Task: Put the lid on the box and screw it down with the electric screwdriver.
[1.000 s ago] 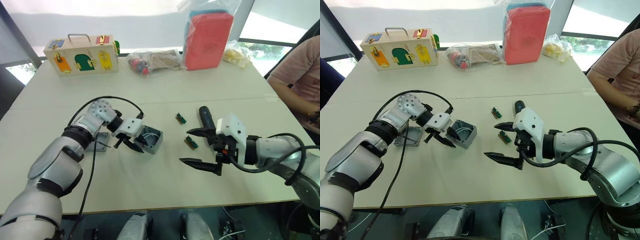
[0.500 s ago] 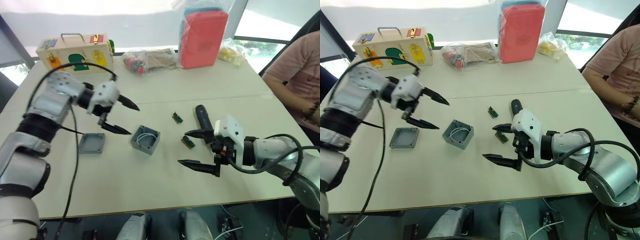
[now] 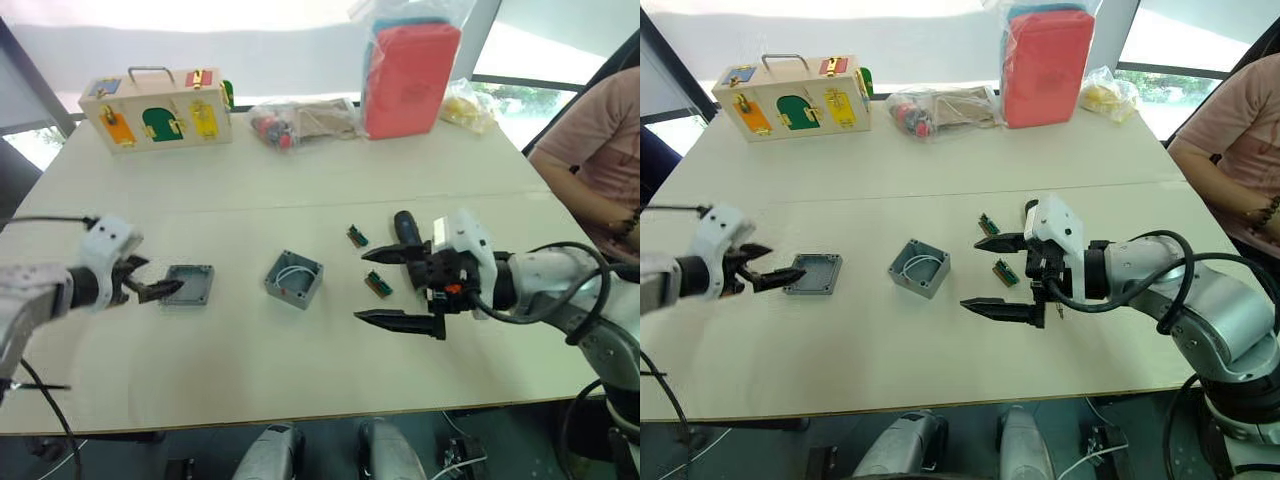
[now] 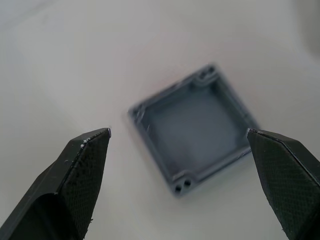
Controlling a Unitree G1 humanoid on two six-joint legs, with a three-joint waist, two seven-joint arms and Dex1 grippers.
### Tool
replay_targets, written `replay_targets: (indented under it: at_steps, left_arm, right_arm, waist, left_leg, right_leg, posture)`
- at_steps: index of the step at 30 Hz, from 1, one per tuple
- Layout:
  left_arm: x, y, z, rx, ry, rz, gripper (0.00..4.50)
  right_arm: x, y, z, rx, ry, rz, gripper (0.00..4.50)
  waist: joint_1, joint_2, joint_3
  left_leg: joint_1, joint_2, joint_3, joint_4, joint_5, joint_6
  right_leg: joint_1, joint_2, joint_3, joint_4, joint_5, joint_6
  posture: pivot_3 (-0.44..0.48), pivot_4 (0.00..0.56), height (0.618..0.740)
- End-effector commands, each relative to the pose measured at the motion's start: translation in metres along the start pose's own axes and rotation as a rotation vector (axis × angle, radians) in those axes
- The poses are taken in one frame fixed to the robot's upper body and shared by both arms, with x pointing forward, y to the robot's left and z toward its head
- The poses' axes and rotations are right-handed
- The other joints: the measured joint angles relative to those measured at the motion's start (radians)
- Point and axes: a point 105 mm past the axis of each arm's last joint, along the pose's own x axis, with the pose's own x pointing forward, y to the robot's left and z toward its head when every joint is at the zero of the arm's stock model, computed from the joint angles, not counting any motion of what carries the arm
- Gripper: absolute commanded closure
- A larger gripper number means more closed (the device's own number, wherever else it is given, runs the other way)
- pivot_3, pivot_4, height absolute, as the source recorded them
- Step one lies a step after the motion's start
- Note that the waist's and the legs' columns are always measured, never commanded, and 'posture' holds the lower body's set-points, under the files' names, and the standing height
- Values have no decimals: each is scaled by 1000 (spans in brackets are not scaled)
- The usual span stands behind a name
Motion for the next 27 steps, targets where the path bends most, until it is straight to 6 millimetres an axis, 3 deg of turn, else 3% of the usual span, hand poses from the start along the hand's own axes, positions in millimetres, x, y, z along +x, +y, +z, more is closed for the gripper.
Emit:
replay_targets:
  at_steps: [1, 5, 8, 18, 22, 23, 24, 27]
  left_arm:
    - [-9, 18, 1, -118, -21, 165, 42]
    - [0, 20, -10, -181, 15, 222, 42]
    - [10, 13, -14, -197, 33, 211, 42]
    - [40, 4, -10, -198, 49, 180, 42]
    - [46, 1, -15, -193, 92, 165, 1512]
    - [47, 1, -17, -196, 101, 162, 1658]
    - [47, 0, -19, -197, 110, 160, 2240]
    - [46, -2, -25, -216, 139, 154, 3258]
  right_arm:
    - [1, 5, 15, -17, -49, 70, 0]
    - [0, 2, 27, 8, -93, 93, 0]
    - [0, 3, 24, 5, -67, 91, 0]
    - [0, 6, 23, 6, -52, 66, 0]
    - [-1, 6, 23, 6, -49, 49, 0]
    - [-1, 6, 23, 6, -49, 46, 0]
    - [-1, 6, 22, 6, -48, 43, 0]
    - [-2, 6, 22, 7, -47, 30, 0]
  waist:
    - [3, 0, 0]
    - [0, 0, 0]
    - [0, -1, -1]
    - [-1, -1, -1]
    - [-1, -1, -1]
    - [-1, -1, -1]
    - [-2, -1, -1]
    - [-2, 0, -2]
  left_leg:
    - [0, 0, 0, 0, 0, -1]
    - [0, 0, 0, 0, 1, -2]
    - [1, 0, 0, 0, 1, -2]
    - [1, -1, 1, 0, 1, -2]
    - [1, -2, 1, 0, 1, -2]
    - [1, -2, 1, 0, 1, -2]
    - [1, -2, 1, 0, 1, -2]
    - [1, -2, 1, 0, 1, -2]
  right_leg:
    - [0, 0, 0, 0, 0, 0]
    - [0, -2, 0, 0, 0, 0]
    - [0, -3, 0, 0, 0, 0]
    - [0, -5, 0, 0, 0, 0]
    - [0, -5, 0, 0, 0, 0]
    - [0, -5, 0, 0, 0, 0]
    - [0, -5, 0, 0, 0, 0]
    - [0, -5, 0, 0, 0, 0]
  posture:
    - [0, 150, 740]
    - [0, 150, 740]
    - [0, 150, 740]
    - [0, 150, 740]
    - [0, 150, 740]
    - [0, 150, 740]
    - [0, 150, 740]
    - [0, 150, 740]
